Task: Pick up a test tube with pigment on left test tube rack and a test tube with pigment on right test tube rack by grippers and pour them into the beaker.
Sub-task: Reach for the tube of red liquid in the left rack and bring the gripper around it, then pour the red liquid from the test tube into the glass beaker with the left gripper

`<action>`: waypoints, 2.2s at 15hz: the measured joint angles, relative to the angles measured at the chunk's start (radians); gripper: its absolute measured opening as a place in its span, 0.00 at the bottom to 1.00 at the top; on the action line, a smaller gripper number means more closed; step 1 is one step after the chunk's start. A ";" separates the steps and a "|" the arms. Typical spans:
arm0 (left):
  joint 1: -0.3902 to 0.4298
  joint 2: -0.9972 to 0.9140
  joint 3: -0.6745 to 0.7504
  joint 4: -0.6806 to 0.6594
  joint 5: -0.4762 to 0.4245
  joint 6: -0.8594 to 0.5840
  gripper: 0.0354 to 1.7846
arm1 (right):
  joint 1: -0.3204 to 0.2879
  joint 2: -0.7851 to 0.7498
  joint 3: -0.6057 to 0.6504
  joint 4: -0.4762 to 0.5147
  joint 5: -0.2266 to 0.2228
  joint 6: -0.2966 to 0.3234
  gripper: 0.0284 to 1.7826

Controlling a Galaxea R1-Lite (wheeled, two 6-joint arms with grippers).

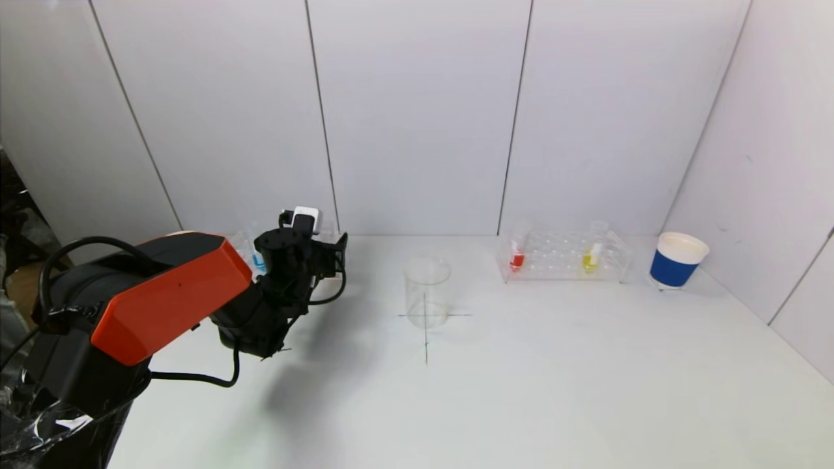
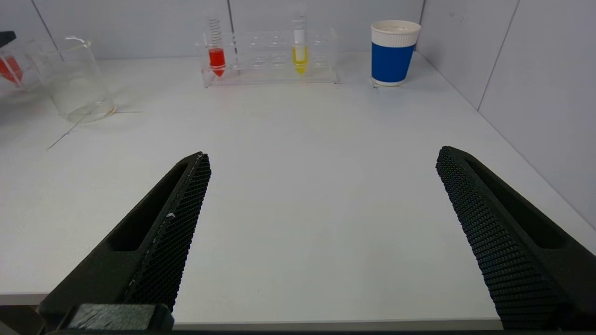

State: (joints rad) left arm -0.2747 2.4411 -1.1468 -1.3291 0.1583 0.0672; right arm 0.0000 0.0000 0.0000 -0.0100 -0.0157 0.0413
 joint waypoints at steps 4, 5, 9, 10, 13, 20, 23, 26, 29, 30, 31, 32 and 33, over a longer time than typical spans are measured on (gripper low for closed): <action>0.000 0.002 0.001 0.000 -0.001 -0.001 0.24 | 0.000 0.000 0.000 0.000 0.000 0.000 0.99; 0.000 0.002 0.001 0.000 -0.001 0.000 0.24 | 0.000 0.000 0.000 0.000 0.000 0.000 0.99; 0.000 0.002 0.001 -0.001 -0.001 0.000 0.24 | 0.000 0.000 0.000 0.001 0.000 0.000 0.99; 0.000 0.002 0.002 0.000 -0.001 0.000 0.24 | 0.000 0.000 0.000 0.001 0.000 0.000 0.99; 0.000 0.001 0.002 0.000 0.000 0.000 0.24 | 0.000 0.000 0.000 0.001 0.000 0.000 0.99; 0.000 -0.051 0.003 0.047 0.000 -0.001 0.24 | 0.000 0.000 0.000 0.001 0.000 0.000 0.99; 0.000 -0.095 -0.020 0.104 0.000 -0.001 0.24 | 0.000 0.000 0.000 0.001 0.000 0.000 0.99; 0.003 -0.149 -0.059 0.198 0.000 0.000 0.24 | 0.000 0.000 0.000 0.000 0.000 0.000 0.99; 0.002 -0.201 -0.100 0.283 -0.002 0.000 0.24 | 0.000 0.000 0.000 0.000 0.000 0.000 0.99; 0.002 -0.218 -0.114 0.314 -0.002 0.000 0.24 | 0.000 0.000 0.000 0.000 0.000 0.000 0.99; 0.001 -0.236 -0.133 0.349 -0.002 0.000 0.24 | 0.000 0.000 0.000 0.000 0.000 0.000 0.99; -0.001 -0.252 -0.153 0.379 -0.003 0.000 0.24 | 0.000 0.000 0.000 0.001 0.000 0.000 0.99; -0.005 -0.267 -0.175 0.414 -0.002 0.000 0.24 | 0.000 0.000 0.000 0.001 0.000 0.000 0.99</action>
State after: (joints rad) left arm -0.2800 2.1740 -1.3215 -0.9155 0.1562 0.0672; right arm 0.0000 0.0000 0.0000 -0.0091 -0.0157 0.0409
